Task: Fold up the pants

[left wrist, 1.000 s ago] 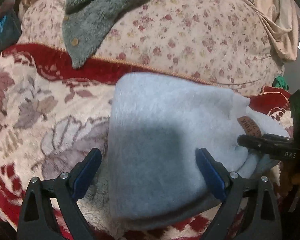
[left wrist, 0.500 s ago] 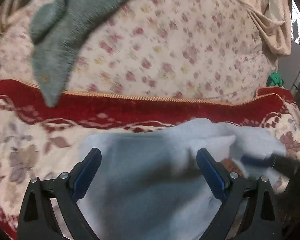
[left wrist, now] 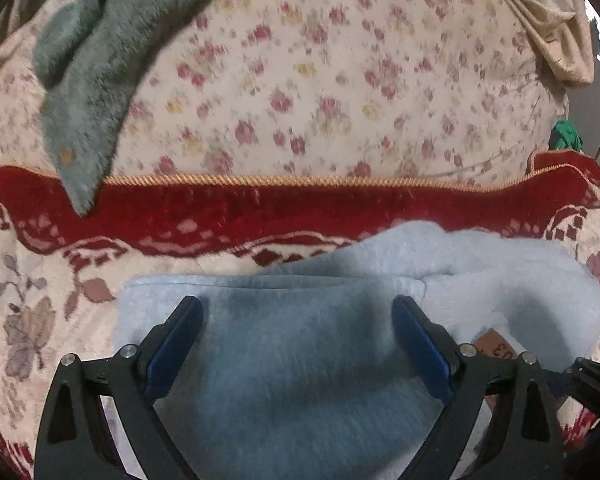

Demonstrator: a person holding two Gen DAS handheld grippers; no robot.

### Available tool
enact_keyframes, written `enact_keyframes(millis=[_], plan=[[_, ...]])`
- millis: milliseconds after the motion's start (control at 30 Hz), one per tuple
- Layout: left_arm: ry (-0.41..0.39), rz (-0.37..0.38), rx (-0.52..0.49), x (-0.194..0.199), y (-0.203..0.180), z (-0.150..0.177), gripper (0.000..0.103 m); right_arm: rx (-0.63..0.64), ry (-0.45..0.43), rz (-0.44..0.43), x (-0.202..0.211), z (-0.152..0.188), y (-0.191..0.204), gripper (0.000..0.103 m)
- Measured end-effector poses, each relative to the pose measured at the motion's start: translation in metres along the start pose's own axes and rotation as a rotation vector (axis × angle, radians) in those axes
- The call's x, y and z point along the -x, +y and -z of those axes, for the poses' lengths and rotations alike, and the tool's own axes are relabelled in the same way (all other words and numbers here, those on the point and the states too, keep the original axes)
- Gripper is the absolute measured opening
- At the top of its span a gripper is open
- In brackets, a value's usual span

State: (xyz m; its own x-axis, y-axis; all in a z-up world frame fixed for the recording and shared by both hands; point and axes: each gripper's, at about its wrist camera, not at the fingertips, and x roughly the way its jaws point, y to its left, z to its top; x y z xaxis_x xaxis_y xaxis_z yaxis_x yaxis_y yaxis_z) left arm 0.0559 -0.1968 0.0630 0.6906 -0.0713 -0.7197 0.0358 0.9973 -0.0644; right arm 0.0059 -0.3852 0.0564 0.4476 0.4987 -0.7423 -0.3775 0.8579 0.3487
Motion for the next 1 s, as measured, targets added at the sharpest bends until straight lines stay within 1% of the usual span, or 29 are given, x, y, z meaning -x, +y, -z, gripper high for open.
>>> enact_keyframes(millis=[100,200,367,600,700,800,900,1000], plan=[[-0.031,-0.007,-0.003,0.013,-0.006,0.001,0.096,-0.042,-0.025,-0.033,0.011,0.003,-0.003,0.075],[-0.057,-0.011,-0.021,0.026,-0.014,0.004,0.096,-0.043,-0.028,-0.012,0.016,0.006,-0.001,0.077],[-0.085,0.005,-0.032,0.043,-0.024,0.007,0.096,-0.099,-0.036,-0.037,0.024,0.013,-0.006,0.08],[-0.077,0.077,-0.049,0.052,-0.043,0.007,0.096,-0.174,-0.061,-0.041,0.045,0.026,-0.023,0.085],[-0.047,0.121,-0.065,0.049,-0.056,0.008,0.096,-0.199,-0.067,-0.015,0.056,0.034,-0.035,0.086],[-0.034,0.164,-0.081,0.047,-0.07,0.008,0.096,-0.243,-0.072,0.016,0.069,0.045,-0.05,0.087],[-0.012,0.215,-0.091,0.043,-0.084,0.006,0.096,-0.292,-0.077,0.061,0.082,0.058,-0.072,0.087],[0.013,0.25,-0.106,0.039,-0.099,0.003,0.097,-0.366,-0.089,0.085,0.094,0.069,-0.096,0.088]])
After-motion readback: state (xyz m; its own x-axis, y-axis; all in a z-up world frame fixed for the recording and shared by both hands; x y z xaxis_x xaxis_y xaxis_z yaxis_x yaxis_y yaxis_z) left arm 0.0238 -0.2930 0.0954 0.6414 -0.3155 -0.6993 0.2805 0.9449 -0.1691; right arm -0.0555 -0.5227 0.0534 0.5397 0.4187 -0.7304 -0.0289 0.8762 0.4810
